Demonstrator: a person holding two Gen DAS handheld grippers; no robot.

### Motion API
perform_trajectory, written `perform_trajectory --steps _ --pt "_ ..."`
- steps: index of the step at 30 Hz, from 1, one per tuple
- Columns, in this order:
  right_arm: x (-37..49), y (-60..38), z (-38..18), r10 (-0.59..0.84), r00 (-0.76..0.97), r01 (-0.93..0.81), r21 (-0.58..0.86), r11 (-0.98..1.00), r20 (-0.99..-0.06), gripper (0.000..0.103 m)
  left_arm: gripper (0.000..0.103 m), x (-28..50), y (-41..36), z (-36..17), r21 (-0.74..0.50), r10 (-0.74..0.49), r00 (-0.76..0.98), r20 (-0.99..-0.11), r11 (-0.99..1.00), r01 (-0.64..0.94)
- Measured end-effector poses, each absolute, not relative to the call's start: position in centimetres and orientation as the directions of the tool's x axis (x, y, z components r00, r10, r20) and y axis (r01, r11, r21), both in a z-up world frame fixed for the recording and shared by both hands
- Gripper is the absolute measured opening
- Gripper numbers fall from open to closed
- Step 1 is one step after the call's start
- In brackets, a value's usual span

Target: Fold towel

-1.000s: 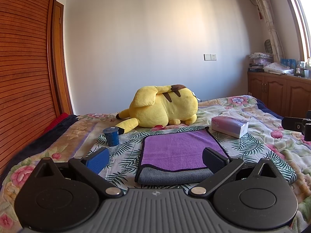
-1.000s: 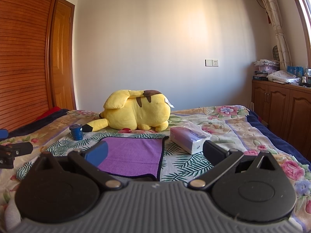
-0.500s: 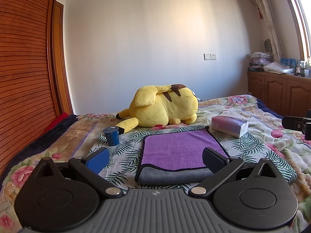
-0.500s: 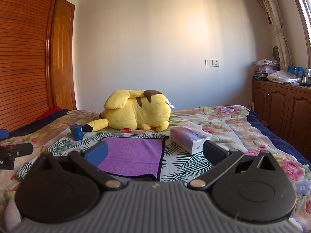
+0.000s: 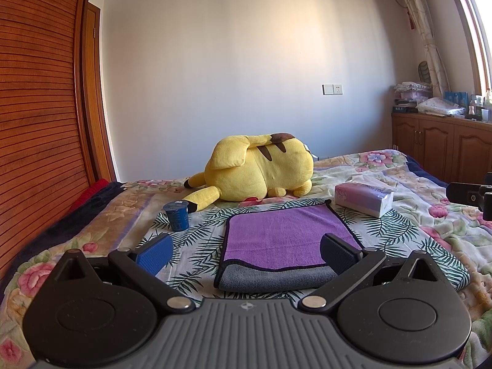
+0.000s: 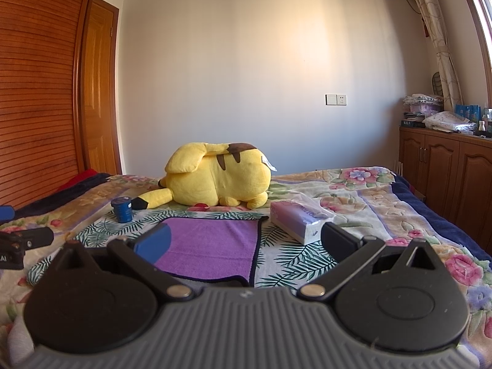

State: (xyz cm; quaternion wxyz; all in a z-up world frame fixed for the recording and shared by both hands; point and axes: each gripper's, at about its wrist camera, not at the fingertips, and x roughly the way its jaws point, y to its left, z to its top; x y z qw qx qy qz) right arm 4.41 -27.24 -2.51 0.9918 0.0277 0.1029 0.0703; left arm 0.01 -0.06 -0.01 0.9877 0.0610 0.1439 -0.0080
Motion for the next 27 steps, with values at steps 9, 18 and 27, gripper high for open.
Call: perform_trajectory --steps 9,18,27 --pt "4.4 -27.3 -2.6 0.146 0.969 -0.134 0.069 0.988 -0.201 0.103 0.103 0.1 0.8 -0.8 0.121 0.002 0.957 -0.29 0.992 0.034" --pt "4.7 -26.7 -2.6 0.148 0.964 -0.137 0.065 0.988 -0.22 0.103 0.103 0.4 0.3 -0.8 0.135 0.006 0.944 -0.329 0.99 0.041" --pt "5.6 -26.2 -3.0 0.159 0.95 -0.151 0.05 0.987 -0.27 0.103 0.103 1.2 0.1 -1.5 0.144 0.016 0.919 -0.394 0.989 0.044"
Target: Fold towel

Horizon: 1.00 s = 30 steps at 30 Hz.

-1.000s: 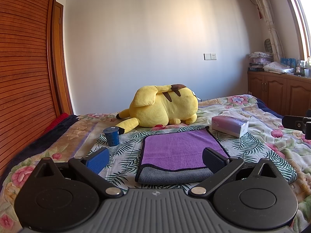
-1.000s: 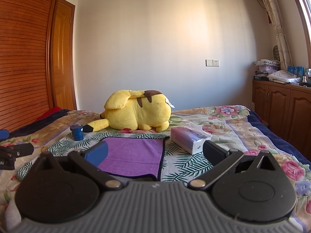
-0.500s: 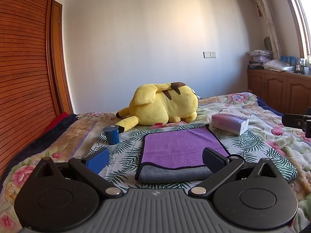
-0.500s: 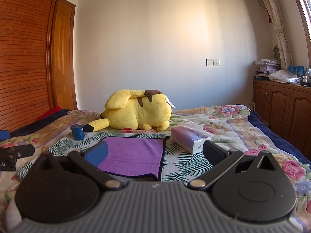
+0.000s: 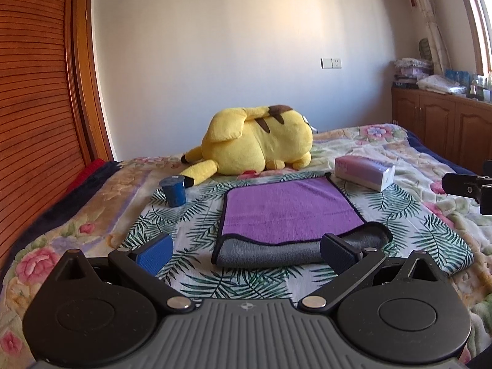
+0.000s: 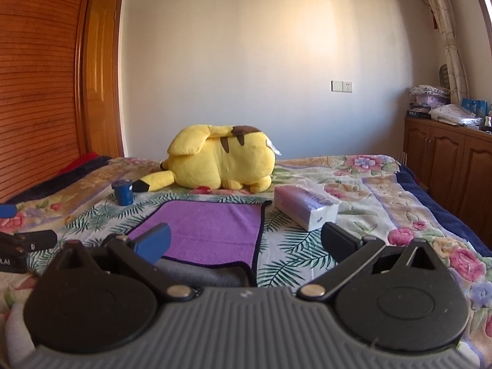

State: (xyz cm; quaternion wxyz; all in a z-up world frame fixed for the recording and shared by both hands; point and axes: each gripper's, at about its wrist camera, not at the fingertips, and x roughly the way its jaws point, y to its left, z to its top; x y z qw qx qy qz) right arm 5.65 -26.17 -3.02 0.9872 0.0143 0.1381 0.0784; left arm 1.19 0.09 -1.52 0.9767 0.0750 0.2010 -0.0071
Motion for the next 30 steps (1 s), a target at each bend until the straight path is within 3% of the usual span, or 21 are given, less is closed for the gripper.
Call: perform_trajectory --steps 9,30 --pt "6.5 -25.2 -3.7 0.184 0.934 -0.187 0.02 0.982 -0.307 0.103 0.103 2.8 -0.2 -2.5 0.139 0.002 0.876 -0.483 0.988 0.074" --pt "11.1 -24.7 -5.5 0.216 0.881 -0.226 0.026 0.974 -0.421 0.103 0.101 7.6 1.1 -2.6 0.064 -0.05 0.848 -0.527 0.993 0.098"
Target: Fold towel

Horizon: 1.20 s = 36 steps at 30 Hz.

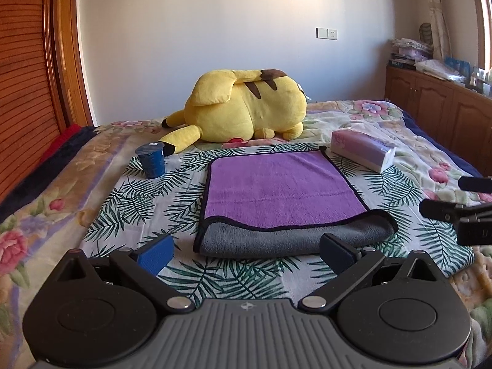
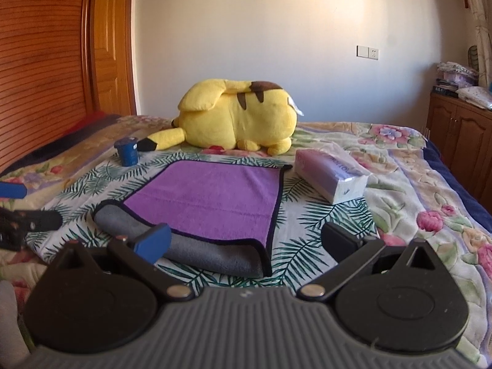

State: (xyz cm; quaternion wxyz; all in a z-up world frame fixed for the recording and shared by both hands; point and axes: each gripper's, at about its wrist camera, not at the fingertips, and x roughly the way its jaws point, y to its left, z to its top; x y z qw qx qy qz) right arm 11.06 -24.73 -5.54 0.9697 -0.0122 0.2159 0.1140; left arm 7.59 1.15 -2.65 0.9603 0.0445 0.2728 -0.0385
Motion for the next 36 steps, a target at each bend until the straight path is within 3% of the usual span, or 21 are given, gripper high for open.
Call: perform_trajectory --steps 36 --pt "18.3 -23.1 -9.0 0.254 0.798 -0.28 0.036 0.959 -0.546 0.102 0.075 17.3 4.0 -6.9 0.073 -0.069 0.793 -0.605 0.987 0.142"
